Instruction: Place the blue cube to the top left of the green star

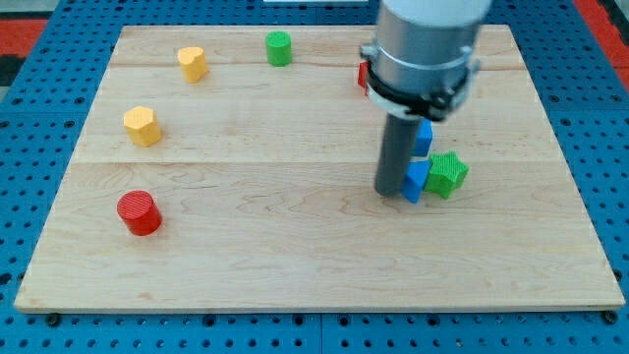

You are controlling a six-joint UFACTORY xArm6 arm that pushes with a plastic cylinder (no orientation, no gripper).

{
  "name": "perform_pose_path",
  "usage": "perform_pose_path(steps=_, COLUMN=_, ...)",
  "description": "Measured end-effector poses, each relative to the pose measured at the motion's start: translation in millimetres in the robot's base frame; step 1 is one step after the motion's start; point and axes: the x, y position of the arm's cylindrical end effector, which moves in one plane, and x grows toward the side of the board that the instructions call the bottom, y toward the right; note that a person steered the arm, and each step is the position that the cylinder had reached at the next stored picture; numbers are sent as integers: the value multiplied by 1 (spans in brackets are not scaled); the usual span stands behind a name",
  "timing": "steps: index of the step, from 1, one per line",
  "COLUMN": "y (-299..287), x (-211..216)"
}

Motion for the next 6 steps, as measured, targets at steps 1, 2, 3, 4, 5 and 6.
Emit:
perform_pose_path(steps=1, y=-31, x=-54)
perform_pose_path(steps=2, y=-24, x=-83)
perform_pose_path(steps=3, y=21, x=-81)
perform_pose_path(steps=4, y=57, x=-79)
perform_pose_path(steps=5, y=68, x=-78)
perform_pose_path(steps=6, y=74, x=-116)
